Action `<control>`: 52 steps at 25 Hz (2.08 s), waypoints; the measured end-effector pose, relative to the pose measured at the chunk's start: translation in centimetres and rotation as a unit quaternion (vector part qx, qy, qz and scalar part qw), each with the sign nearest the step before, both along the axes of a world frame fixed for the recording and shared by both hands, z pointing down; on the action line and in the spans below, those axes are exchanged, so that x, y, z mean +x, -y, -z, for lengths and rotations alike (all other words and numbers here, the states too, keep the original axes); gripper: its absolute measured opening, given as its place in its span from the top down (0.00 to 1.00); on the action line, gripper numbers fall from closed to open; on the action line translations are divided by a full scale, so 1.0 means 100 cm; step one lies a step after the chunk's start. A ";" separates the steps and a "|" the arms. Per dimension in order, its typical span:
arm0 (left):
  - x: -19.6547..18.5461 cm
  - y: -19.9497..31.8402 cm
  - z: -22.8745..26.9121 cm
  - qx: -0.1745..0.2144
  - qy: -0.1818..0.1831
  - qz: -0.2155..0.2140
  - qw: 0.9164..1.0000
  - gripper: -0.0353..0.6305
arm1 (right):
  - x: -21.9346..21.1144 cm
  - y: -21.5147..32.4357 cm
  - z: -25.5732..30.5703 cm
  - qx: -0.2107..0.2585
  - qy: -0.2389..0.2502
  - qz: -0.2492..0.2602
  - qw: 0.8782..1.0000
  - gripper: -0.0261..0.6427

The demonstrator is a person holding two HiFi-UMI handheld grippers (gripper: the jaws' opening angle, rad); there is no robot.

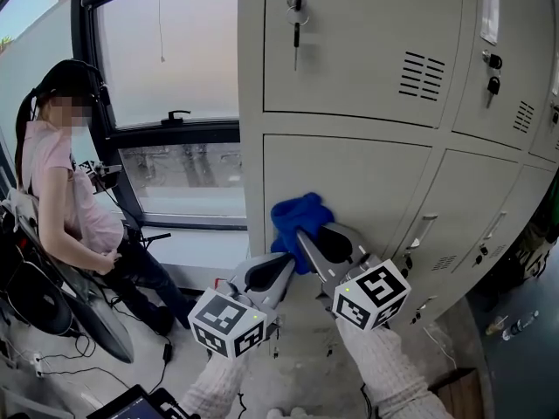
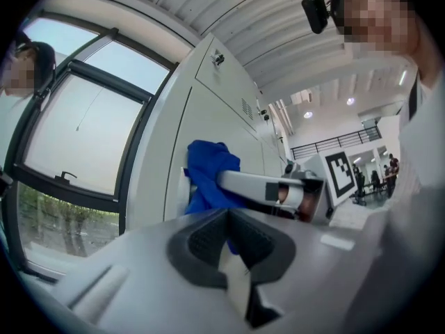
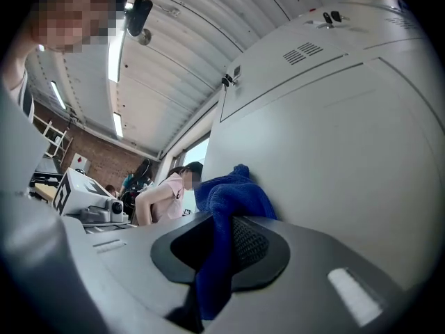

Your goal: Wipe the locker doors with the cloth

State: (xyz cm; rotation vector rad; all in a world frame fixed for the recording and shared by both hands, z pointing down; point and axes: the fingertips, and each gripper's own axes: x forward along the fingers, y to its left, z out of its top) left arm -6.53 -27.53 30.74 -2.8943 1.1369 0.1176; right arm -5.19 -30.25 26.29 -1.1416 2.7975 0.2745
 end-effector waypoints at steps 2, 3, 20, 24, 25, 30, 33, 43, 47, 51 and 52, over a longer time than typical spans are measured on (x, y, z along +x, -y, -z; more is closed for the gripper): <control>0.003 0.001 -0.011 -0.013 0.003 0.000 1.000 0.94 | 0.001 0.001 -0.012 -0.013 -0.002 0.001 1.000 0.88; 0.004 0.001 -0.017 -0.019 0.005 -0.001 1.000 0.94 | 0.001 0.001 -0.019 -0.020 -0.002 0.001 1.000 0.87; 0.017 -0.008 -0.121 -0.140 -0.005 -0.006 0.990 0.94 | 0.019 0.008 -0.153 -0.157 0.002 -0.034 0.987 0.87; 0.019 -0.007 -0.134 -0.159 -0.009 -0.007 0.987 0.94 | 0.018 0.009 -0.180 -0.178 -0.015 -0.041 0.983 0.87; 0.021 -0.007 -0.136 -0.160 -0.009 -0.008 0.987 0.94 | 0.018 0.009 -0.184 -0.180 -0.017 -0.043 0.983 0.87; 0.022 -0.008 -0.141 -0.165 -0.010 -0.008 0.986 0.94 | 0.017 0.010 -0.194 -0.189 -0.023 -0.045 0.981 0.87; 0.023 -0.009 -0.142 -0.166 -0.010 -0.008 0.986 0.94 | 0.017 0.009 -0.195 -0.191 -0.031 -0.047 0.980 0.87; 0.030 -0.016 -0.078 -0.097 -0.027 -0.030 0.994 0.94 | 0.042 -0.013 -0.116 -0.131 0.017 -0.041 0.990 0.87; 0.041 -0.017 -0.038 -0.048 -0.016 -0.047 0.998 0.94 | 0.057 -0.021 -0.051 -0.070 0.044 -0.045 0.996 0.87; 0.046 -0.012 0.007 0.008 -0.004 -0.054 0.998 0.94 | 0.063 -0.025 0.010 -0.007 0.049 -0.045 0.998 0.87; 0.047 -0.011 0.019 0.023 -0.002 -0.054 0.998 0.94 | 0.064 -0.027 0.024 0.005 0.054 -0.041 0.998 0.87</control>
